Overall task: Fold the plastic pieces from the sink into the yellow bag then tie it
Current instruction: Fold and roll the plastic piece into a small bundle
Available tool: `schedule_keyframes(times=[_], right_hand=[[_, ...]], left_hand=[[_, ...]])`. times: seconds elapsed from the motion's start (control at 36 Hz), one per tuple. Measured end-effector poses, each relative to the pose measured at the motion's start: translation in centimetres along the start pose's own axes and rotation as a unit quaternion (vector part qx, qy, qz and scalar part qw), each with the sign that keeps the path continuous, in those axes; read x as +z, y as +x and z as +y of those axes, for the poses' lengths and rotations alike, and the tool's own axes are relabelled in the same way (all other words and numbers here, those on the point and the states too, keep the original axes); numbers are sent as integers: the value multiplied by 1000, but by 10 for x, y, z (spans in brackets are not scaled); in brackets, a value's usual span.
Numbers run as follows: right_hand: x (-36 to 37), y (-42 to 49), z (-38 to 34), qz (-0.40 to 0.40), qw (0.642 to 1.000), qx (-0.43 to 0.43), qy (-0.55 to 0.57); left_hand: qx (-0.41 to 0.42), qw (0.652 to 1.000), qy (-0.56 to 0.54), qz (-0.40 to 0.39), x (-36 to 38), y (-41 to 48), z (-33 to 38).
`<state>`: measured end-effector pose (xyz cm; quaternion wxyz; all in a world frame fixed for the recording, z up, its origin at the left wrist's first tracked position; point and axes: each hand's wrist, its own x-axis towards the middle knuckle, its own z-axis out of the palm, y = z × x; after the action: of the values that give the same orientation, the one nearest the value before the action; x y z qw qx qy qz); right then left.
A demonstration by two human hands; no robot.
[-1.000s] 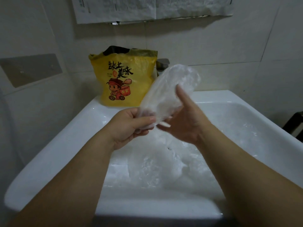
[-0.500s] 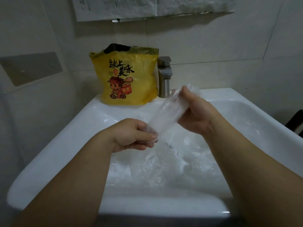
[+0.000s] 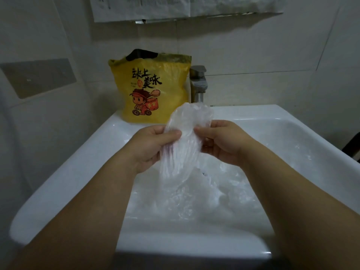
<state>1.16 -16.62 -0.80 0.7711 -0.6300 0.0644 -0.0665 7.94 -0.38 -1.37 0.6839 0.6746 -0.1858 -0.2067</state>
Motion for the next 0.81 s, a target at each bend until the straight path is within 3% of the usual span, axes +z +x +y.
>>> schedule_keyframes(times=[0.14, 0.31, 0.44, 0.58, 0.64, 0.69, 0.81], right_hand=[[4, -4, 0, -28, 999, -4, -38], [7, -5, 4, -2, 986, -57, -160], [11, -14, 9, -62, 896, -159, -411], [24, -16, 12, -57, 840, -241, -483], [27, -17, 11, -54, 851, -255, -455], [28, -18, 10, -48, 897, -210, -386], [28, -17, 8, -20, 946, -134, -294]], left_hand=[[-55, 992, -49, -101, -1, -5, 6], [-93, 993, -64, -36, -5, 0, 6], [-130, 980, -148, 5, -7, 0, 7], [-142, 977, -156, 29, -7, 4, 3], [-141, 985, -96, 35, -5, 6, 1], [-105, 992, -54, 37, -3, 7, 1], [-55, 992, -112, 15, -7, 9, -2]])
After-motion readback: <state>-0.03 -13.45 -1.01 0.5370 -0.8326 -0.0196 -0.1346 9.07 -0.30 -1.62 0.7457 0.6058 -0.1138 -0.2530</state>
